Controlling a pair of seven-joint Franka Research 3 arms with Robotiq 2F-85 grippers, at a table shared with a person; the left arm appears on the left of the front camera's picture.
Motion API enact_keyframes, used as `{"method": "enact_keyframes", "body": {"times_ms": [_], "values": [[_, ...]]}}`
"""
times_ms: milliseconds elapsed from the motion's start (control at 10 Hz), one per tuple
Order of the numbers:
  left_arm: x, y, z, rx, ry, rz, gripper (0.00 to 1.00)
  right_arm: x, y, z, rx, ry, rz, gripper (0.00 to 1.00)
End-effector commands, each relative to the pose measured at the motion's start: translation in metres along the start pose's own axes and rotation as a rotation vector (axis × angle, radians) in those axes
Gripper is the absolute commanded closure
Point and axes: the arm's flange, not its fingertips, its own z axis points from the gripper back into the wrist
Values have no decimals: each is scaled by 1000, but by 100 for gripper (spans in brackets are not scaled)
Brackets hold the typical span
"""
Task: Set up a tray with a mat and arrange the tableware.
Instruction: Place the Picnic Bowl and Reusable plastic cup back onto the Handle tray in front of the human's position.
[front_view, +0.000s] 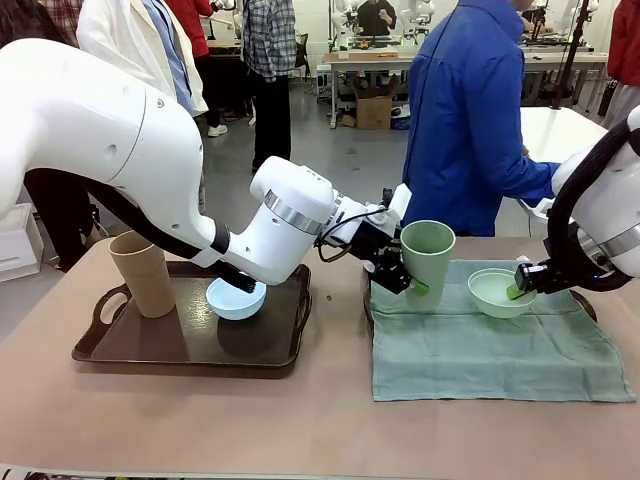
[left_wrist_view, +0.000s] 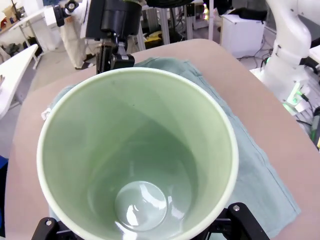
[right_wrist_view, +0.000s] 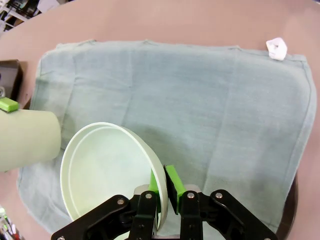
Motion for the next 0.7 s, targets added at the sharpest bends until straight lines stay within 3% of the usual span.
{"method": "enact_keyframes", "body": {"times_ms": [0,200,300,400,500,600], "values": [[-5,3,-5,-3,6,-9,16,3,-10,-11,-6,-30,4,92],[-10,3,-7,-12,24,1,16,1,-11,-12,-11,-33,1,92],[-11,1,-8,-13,33,6,0,-1,-10,-12,-15,-32,1,52],[-12,1,-9,-12,37,4,0,-2,-9,-10,-27,-32,6,34],[-11,2,-8,-10,38,7,0,-3,-6,-4,-49,-41,13,0],[-11,1,-8,-9,39,11,0,-4,-4,2,-84,-41,1,15]]}}
